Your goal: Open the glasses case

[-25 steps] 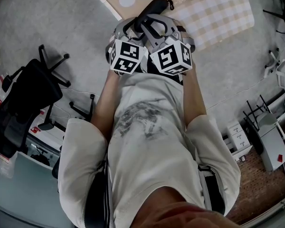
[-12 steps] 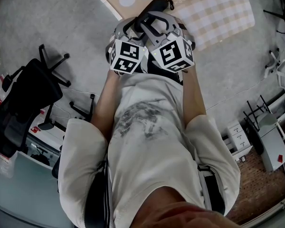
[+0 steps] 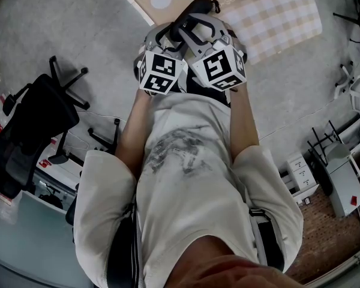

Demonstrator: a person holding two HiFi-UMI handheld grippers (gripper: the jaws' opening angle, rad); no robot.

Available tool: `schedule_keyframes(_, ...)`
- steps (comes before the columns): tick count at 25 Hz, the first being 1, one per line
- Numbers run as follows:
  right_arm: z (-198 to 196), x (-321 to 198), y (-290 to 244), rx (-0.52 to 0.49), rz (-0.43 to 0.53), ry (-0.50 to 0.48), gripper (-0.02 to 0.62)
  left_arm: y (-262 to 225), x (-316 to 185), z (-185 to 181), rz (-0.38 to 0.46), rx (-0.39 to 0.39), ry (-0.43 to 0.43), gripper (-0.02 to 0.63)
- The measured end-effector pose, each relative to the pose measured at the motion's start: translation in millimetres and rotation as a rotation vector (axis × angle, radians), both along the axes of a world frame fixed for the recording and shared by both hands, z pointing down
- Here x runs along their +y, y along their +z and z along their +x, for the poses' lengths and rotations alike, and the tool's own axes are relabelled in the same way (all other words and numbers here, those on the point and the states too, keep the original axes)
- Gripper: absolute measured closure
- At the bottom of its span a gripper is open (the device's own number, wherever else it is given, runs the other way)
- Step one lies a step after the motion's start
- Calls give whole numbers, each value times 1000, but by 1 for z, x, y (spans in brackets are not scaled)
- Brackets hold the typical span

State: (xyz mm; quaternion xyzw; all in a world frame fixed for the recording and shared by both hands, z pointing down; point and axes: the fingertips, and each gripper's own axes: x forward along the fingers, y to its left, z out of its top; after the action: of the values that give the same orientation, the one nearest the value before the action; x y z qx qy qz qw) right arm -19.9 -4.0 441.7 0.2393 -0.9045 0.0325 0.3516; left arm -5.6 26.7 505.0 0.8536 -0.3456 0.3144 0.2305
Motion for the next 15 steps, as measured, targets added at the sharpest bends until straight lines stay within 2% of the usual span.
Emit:
schedule_keyframes(7,2,-2,2,-4,-5,7,451,1,1,1,2,-5,1,350)
schedule_keyframes(11,16,-14,-1,-12,-16,13,444,-2,-10,13,-1,-10,7,350)
schedule_keyframes(15,11,-12,0,-23,-27,20,439,-1,-6,8,-3,-10,6,350)
